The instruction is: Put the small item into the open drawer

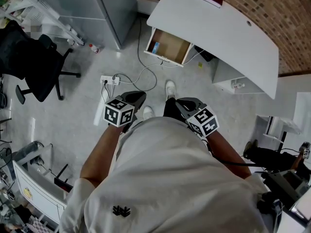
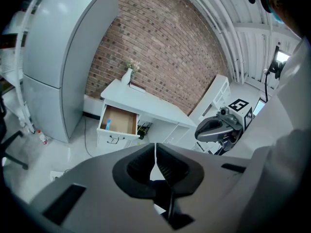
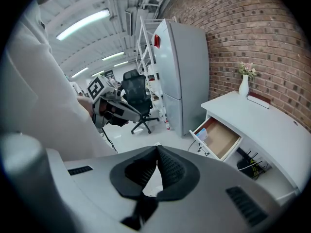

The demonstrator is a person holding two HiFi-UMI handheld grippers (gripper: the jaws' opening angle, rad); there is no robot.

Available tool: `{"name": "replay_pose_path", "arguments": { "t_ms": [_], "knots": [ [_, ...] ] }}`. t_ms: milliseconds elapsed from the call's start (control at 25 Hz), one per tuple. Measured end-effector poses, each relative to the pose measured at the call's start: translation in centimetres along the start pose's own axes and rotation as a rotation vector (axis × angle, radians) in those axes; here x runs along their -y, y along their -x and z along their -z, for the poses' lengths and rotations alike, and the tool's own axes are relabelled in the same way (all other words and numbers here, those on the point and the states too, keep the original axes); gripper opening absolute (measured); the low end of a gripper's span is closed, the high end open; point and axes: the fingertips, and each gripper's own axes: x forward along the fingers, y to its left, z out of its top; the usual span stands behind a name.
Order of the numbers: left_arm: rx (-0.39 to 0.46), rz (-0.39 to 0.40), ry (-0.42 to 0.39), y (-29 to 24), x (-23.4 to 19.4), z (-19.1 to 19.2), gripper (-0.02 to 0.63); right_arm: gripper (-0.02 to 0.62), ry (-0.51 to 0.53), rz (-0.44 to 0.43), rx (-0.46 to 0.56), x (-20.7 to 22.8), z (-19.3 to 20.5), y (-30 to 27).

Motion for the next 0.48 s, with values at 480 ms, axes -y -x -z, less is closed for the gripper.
{"name": "replay_pose_path", "arguments": {
  "t_ms": [480],
  "knots": [
    [-0.017,0.008,-0.005,-0.68,-0.06,-0.22,0.029,0.029,-0.015,0.003,-0.002,0.38,0.24,-0.03]
  ]
}}
